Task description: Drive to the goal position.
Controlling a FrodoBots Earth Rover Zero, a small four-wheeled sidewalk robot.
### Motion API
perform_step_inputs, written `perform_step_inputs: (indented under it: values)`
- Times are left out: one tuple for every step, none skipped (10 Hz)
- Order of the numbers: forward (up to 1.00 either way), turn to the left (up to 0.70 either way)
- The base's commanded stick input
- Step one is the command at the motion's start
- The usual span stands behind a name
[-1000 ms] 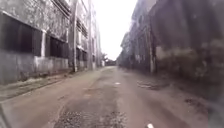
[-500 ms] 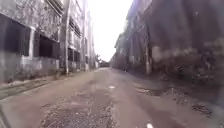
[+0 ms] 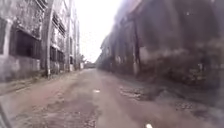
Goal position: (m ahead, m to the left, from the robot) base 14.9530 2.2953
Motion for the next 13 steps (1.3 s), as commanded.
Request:
perform_step_inputs:
  values:
    - [0.7,0.0]
    - [0.7,0.0]
    - [0.7,0.0]
    - [0.7,0.0]
    - [0.7,0.13]
    - [0.7,0.35]
    - [0.7,0.35]
    - [0.7,0.35]
    - [0.7,0.35]
    - [0.7,0.14]
    - [0.7,0.0]
    - [0.7,0.0]
    - [0.7,0.0]
